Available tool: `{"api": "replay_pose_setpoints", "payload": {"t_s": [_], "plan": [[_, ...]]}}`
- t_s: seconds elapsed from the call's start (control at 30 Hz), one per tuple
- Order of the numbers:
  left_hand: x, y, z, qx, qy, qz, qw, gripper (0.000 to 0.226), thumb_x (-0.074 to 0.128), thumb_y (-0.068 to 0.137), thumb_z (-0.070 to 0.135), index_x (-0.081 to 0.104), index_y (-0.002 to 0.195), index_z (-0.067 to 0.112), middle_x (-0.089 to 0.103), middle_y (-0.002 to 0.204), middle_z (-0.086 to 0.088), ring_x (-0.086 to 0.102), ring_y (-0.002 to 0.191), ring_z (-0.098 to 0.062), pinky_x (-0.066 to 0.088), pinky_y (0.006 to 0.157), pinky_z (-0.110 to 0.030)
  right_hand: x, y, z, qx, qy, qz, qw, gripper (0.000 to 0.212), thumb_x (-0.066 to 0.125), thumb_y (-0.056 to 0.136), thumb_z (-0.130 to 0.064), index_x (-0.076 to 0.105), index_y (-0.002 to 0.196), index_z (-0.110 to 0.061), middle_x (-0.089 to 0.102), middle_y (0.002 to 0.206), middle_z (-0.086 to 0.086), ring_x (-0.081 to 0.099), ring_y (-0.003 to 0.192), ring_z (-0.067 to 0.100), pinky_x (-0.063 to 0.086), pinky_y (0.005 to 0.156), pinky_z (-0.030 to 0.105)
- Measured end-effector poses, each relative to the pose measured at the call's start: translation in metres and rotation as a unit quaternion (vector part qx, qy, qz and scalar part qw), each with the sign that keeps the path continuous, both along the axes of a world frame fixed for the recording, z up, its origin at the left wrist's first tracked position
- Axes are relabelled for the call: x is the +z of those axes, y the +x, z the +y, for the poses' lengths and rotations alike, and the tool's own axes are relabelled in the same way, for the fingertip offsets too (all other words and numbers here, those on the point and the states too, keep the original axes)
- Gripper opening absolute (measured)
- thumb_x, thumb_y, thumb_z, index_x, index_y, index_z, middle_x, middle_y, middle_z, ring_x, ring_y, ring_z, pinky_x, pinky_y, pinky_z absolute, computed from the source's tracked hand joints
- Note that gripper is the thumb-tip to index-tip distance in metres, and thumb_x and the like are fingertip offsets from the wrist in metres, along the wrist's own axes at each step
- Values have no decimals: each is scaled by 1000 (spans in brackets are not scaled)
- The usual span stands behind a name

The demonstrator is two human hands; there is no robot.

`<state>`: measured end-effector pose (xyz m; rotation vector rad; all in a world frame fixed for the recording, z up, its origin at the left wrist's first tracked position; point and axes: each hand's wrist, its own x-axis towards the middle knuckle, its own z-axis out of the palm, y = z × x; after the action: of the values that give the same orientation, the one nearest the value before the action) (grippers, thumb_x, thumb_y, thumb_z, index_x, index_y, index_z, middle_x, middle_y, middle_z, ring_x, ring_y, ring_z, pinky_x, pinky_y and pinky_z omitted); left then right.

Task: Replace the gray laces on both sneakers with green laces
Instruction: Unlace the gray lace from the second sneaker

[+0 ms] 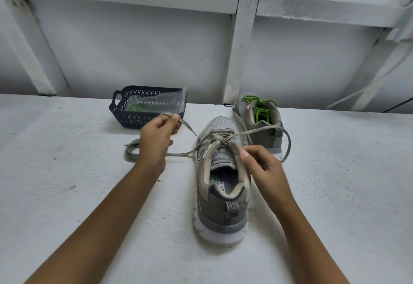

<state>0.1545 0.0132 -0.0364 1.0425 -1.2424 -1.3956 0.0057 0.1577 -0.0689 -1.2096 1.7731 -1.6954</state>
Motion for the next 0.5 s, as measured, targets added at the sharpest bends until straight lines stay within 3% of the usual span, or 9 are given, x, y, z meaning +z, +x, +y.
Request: {"api": "replay_pose_setpoints", "payload": {"t_s": [0.1, 0.23, 0.27, 0.3, 0.37, 0.4, 0.43, 0.5], "plan": [[-5, -1, 4, -74, 1, -80, 994, 19, 57, 92, 18, 60, 74, 15, 62, 75, 3, 56, 72, -11, 42, 70, -31, 0, 0, 0, -5, 5, 2, 1000, 9, 60, 89, -19, 66, 86, -24, 67, 79, -11, 59, 76, -1, 45, 69, 11], [6, 6, 9, -148, -78, -223, 960, 31, 47, 95, 15, 59, 67, 10, 59, 63, 2, 55, 59, -8, 43, 56, -17, 0, -1, 1, -7, 11, 14, 1000, 7, 60, 89, -23, 67, 88, -24, 68, 82, -11, 61, 80, 0, 46, 71, 12], [10, 11, 9, -176, -120, -301, 930, 36, 46, 96, 21, 61, 66, 8, 60, 62, 3, 56, 59, -7, 44, 56, -19, 1, -1, 1, -11, 16, 31, 999, 8, 59, 90, -25, 67, 88, -24, 68, 83, -11, 61, 80, 0, 45, 70, 12], [13, 16, 9, -202, -164, -409, 875, 42, 44, 97, 32, 64, 69, 9, 62, 65, 4, 58, 64, -10, 44, 60, -23, 2, -2, 0, -20, 23, 63, 998, 10, 58, 90, -27, 66, 87, -24, 68, 83, -10, 60, 80, 1, 45, 69, 13], [16, 24, 9, -207, -229, -624, 718, 51, 36, 95, 52, 67, 81, 14, 66, 81, 1, 61, 79, -17, 44, 71, -29, 8, -8, -4, -48, 27, 170, 984, 11, 56, 92, -28, 65, 86, -23, 66, 84, -8, 59, 80, 4, 45, 68, 16], [17, 26, 9, -184, -251, -686, 658, 51, 33, 94, 56, 66, 89, 17, 66, 91, 0, 61, 87, -19, 42, 76, -32, 11, -12, -7, -65, 15, 235, 970, 12, 56, 93, -26, 66, 88, -21, 65, 86, -6, 58, 81, 6, 46, 69, 19], [17, 25, 8, -157, -271, -706, 635, 47, 33, 94, 56, 64, 99, 20, 64, 103, 0, 59, 96, -21, 40, 82, -34, 15, -17, -11, -81, 2, 304, 949, 15, 54, 92, -24, 67, 92, -16, 63, 89, -2, 59, 84, 13, 48, 71, 24], [16, 20, 7, -129, -314, -658, 672, 38, 39, 96, 48, 53, 122, 26, 55, 122, -1, 52, 112, -22, 38, 92, -39, 22, -28, -22, -124, 5, 447, 886, 26, 50, 87, -21, 69, 99, -9, 62, 96, 9, 58, 87, 29, 49, 73, 37]]}}
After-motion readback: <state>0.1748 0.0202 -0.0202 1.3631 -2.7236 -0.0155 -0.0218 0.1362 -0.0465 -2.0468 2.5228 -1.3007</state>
